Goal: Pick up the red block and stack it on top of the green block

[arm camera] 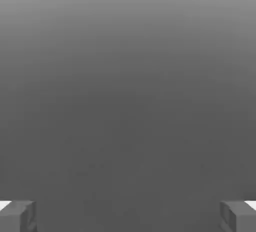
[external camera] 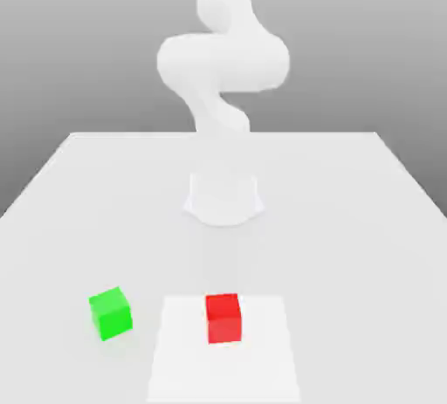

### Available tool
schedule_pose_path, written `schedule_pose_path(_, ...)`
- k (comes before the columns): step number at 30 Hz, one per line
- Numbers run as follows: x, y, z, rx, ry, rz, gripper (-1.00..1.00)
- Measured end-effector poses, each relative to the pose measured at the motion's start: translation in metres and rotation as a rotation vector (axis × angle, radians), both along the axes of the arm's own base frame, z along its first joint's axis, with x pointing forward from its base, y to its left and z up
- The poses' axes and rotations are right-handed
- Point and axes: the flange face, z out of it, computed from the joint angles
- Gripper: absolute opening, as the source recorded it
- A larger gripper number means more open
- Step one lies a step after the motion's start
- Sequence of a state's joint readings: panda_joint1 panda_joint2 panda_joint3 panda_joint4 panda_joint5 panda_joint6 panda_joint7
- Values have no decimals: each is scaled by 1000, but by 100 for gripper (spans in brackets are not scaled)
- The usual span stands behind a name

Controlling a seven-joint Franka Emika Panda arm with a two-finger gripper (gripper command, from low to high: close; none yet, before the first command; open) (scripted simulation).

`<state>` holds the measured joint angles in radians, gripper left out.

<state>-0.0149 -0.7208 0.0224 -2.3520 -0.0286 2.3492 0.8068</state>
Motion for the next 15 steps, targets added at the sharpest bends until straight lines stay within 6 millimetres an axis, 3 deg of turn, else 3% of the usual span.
schedule_pose_path(3, 35, 2, -74, -43, 118, 1, 0)
schedule_pose_path(7, 60, -1, -174, -76, 270, 13, 0)
schedule_pose_path(11, 62, -6, -274, -83, 424, 36, 0)
schedule_pose_path(15, 40, -9, -371, -60, 579, 71, 0)
